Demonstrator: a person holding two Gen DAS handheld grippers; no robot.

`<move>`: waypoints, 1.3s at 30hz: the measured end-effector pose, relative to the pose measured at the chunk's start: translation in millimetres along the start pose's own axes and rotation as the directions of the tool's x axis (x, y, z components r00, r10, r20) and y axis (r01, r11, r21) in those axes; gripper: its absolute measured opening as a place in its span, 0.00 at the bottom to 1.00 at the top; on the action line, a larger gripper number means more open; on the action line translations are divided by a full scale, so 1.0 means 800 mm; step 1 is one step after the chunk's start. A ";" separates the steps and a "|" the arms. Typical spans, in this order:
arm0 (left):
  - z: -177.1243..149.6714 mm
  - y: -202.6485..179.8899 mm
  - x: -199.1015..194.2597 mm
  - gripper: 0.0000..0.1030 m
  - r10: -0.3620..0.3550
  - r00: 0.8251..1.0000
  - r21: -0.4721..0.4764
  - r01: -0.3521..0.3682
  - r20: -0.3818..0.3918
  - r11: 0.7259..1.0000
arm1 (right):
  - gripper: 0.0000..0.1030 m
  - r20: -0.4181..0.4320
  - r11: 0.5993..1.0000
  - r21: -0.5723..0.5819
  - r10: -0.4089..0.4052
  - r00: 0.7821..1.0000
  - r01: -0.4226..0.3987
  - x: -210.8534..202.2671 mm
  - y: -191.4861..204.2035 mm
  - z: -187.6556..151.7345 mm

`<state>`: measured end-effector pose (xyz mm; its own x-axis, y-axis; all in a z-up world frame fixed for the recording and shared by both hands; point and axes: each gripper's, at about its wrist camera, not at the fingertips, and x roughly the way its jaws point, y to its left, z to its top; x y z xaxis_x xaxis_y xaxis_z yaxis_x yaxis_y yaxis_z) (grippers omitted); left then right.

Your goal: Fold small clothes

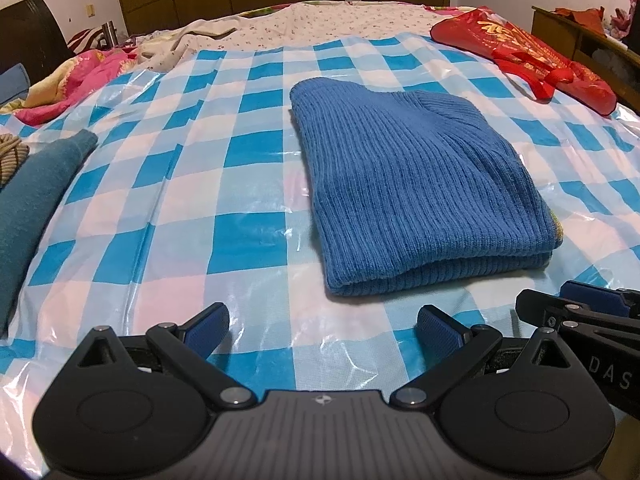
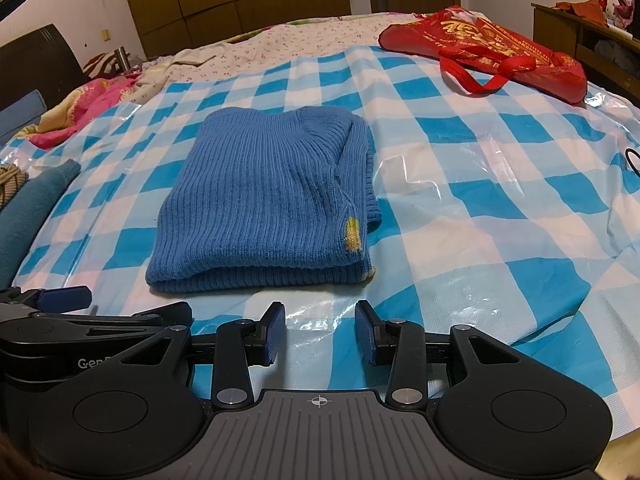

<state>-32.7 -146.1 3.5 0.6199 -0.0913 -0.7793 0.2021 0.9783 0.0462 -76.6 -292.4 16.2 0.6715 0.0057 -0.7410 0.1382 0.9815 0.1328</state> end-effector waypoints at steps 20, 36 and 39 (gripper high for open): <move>0.002 -0.004 -0.002 1.00 0.031 0.999 0.025 -0.031 0.011 0.999 | 0.37 -0.001 1.000 0.002 -0.001 1.000 0.001 0.000 0.001 -0.001; 0.002 -0.004 -0.007 1.00 0.029 0.999 0.025 -0.030 0.018 0.999 | 0.37 0.000 1.000 0.005 0.001 1.000 -0.001 0.001 -0.001 -0.002; 0.003 -0.002 -0.009 1.00 0.025 0.999 0.021 -0.026 0.021 0.999 | 0.37 0.000 1.000 0.006 0.001 1.000 -0.001 0.001 -0.001 -0.002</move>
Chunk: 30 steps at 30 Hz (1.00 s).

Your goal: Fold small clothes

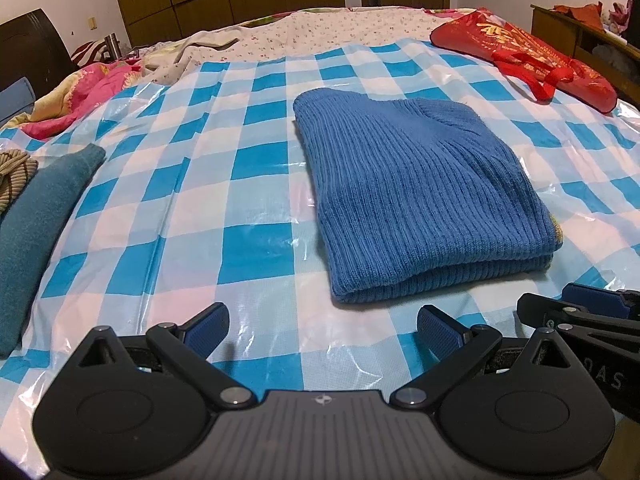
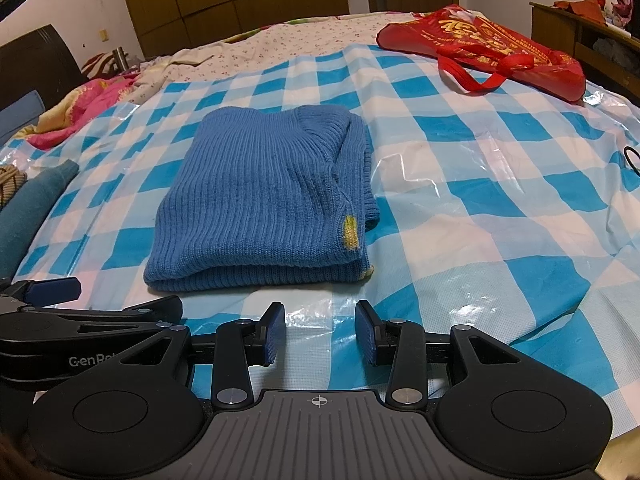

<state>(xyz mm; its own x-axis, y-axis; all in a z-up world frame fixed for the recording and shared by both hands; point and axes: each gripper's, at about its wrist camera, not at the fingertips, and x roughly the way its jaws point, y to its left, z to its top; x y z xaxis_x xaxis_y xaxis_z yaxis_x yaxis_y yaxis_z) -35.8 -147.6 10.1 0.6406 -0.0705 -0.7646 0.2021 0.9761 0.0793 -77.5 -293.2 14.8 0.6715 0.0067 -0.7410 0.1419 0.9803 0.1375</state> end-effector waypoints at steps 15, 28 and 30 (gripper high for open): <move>0.000 0.005 -0.002 1.00 -0.014 1.000 -0.012 0.014 0.005 1.000 | 0.37 0.000 1.000 0.001 -0.003 1.000 0.003 0.000 0.000 0.000; 0.000 0.001 -0.002 1.00 0.005 1.000 -0.010 -0.005 0.007 1.000 | 0.37 0.002 1.000 -0.003 -0.009 1.000 0.009 0.000 -0.002 0.000; 0.000 0.000 -0.002 1.00 0.007 1.000 -0.009 -0.007 0.009 1.000 | 0.37 0.002 1.000 -0.004 -0.010 1.000 0.010 0.000 -0.002 0.000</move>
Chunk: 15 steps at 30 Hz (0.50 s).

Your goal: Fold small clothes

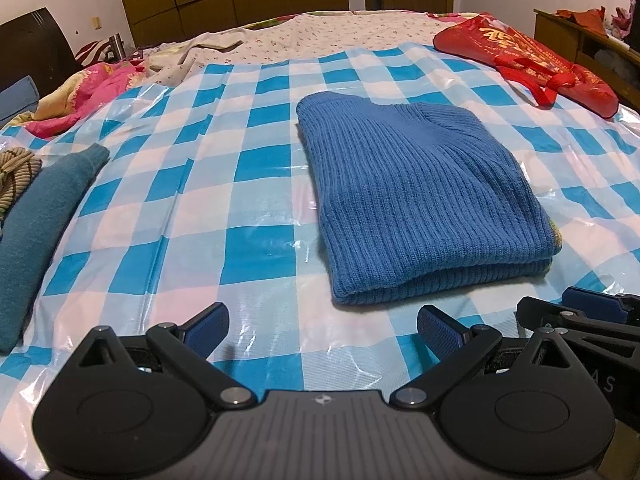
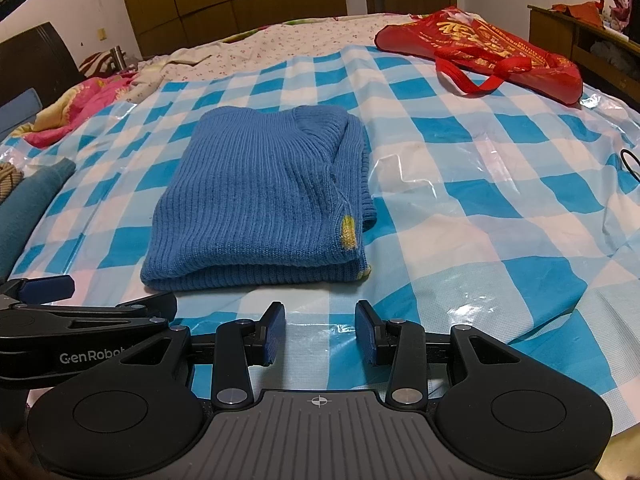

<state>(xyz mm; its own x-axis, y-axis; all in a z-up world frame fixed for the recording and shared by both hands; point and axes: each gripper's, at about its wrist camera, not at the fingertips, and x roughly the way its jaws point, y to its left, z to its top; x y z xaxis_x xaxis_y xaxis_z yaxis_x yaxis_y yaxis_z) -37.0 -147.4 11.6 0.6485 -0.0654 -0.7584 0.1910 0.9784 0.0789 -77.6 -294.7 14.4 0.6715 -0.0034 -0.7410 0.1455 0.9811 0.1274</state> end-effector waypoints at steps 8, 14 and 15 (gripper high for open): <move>-0.001 -0.001 -0.002 1.00 0.009 1.000 0.006 -0.009 0.011 1.000 | 0.37 0.000 1.000 0.001 0.000 1.000 0.000 -0.001 0.000 0.000; -0.001 -0.002 -0.003 1.00 0.017 1.000 0.011 -0.017 0.015 1.000 | 0.37 0.000 1.000 0.001 0.000 1.000 0.000 0.000 -0.001 0.000; -0.001 -0.002 -0.003 1.00 0.017 1.000 0.012 -0.017 0.015 1.000 | 0.37 0.000 1.000 0.001 0.000 1.000 0.000 0.000 0.000 0.000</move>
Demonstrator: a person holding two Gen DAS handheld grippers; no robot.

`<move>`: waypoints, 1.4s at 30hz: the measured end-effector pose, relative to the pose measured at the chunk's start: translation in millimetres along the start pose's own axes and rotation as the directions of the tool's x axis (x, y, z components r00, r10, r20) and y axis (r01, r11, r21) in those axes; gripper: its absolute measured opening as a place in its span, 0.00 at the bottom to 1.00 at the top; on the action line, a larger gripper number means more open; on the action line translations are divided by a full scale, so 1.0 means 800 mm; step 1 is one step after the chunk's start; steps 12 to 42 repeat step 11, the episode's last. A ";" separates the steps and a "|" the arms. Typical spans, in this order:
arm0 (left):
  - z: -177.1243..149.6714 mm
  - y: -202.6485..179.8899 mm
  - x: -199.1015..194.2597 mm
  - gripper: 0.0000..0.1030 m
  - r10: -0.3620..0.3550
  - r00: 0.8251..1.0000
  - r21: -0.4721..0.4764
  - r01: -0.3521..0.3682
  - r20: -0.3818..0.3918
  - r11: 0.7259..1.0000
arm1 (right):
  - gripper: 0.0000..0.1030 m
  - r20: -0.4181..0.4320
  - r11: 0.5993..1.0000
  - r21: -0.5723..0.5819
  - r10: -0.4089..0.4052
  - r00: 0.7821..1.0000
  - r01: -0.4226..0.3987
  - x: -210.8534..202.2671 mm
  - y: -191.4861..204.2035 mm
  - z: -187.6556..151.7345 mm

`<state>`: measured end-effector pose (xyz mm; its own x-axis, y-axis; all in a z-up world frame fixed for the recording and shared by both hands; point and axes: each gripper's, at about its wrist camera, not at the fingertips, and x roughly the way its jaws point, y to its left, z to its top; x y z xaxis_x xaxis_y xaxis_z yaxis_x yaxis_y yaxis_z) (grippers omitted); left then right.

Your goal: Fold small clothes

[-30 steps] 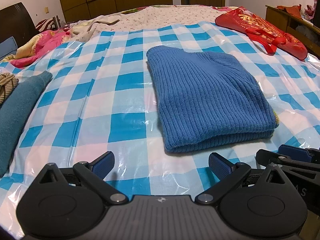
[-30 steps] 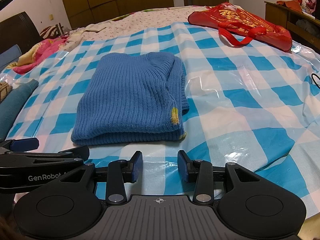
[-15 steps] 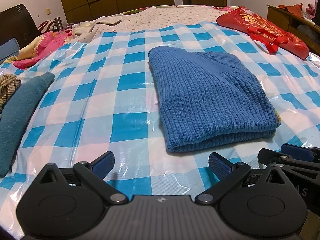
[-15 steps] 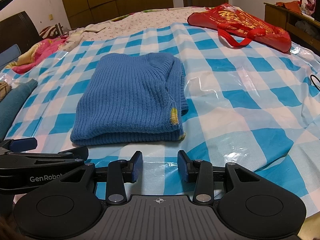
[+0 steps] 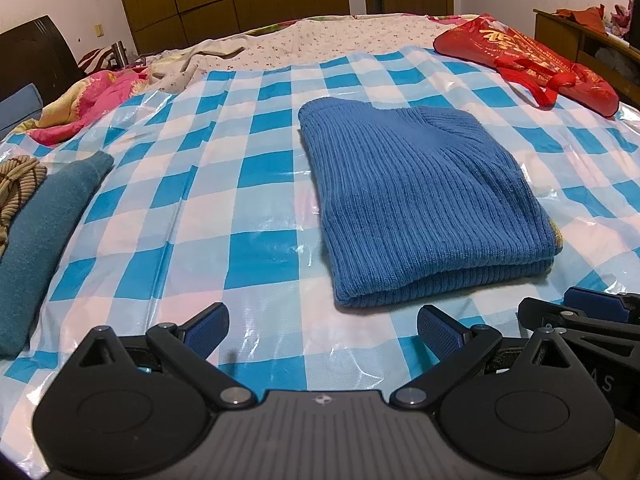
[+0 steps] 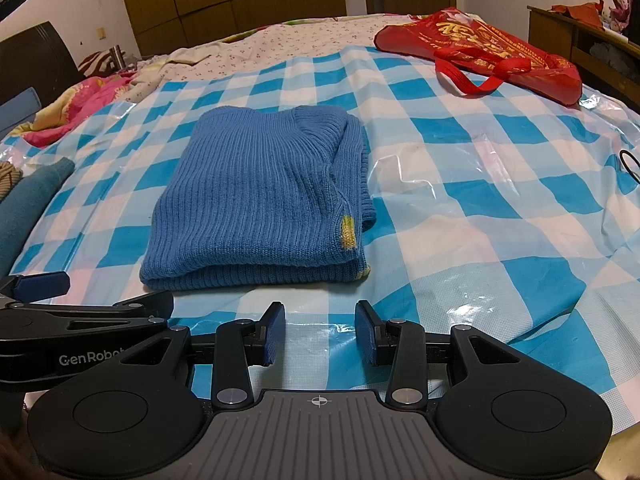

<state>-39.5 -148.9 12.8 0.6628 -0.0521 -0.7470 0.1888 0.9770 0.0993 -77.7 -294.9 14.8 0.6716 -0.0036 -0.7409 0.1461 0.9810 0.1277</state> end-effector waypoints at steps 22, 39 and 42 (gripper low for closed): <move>0.001 -0.001 -0.001 1.00 -0.003 1.000 0.000 0.003 -0.003 1.000 | 0.38 0.000 1.000 0.000 0.000 1.000 0.000 0.000 0.000 0.000; 0.001 -0.001 -0.001 1.00 -0.003 1.000 0.000 0.003 -0.003 1.000 | 0.38 0.000 1.000 0.000 0.000 1.000 0.000 0.000 0.000 0.000; 0.001 -0.001 -0.001 1.00 -0.003 1.000 0.000 0.003 -0.003 1.000 | 0.38 0.000 1.000 0.000 0.000 1.000 0.000 0.000 0.000 0.000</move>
